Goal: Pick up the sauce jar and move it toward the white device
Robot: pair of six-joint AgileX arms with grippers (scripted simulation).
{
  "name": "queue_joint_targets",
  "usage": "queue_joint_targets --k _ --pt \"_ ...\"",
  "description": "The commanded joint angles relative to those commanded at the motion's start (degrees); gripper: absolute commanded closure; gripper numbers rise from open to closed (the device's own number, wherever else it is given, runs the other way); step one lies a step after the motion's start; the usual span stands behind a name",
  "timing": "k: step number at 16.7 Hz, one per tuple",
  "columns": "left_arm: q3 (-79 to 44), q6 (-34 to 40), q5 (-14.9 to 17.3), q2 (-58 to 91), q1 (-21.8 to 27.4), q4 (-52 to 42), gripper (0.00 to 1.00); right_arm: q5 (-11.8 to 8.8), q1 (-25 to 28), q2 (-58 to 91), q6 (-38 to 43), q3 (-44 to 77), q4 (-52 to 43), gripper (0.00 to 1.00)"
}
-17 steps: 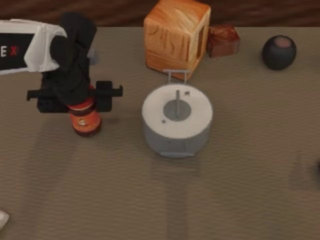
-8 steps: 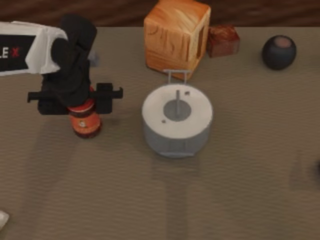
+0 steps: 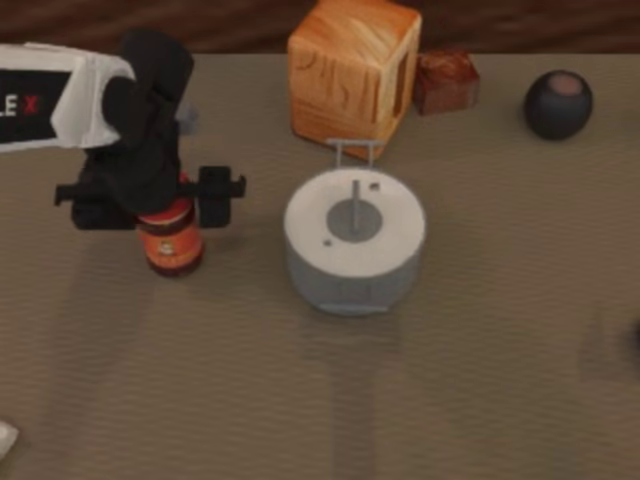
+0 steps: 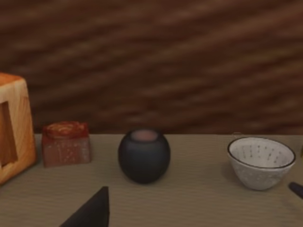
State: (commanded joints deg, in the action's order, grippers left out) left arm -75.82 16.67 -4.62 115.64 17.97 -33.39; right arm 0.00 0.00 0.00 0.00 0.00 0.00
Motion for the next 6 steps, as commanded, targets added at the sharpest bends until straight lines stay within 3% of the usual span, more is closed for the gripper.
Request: queue_joint_targets --k 6 --pt "0.00 0.00 0.00 0.00 0.00 0.00 0.00 0.00 0.00 0.00 0.00 0.00 0.00 0.00"
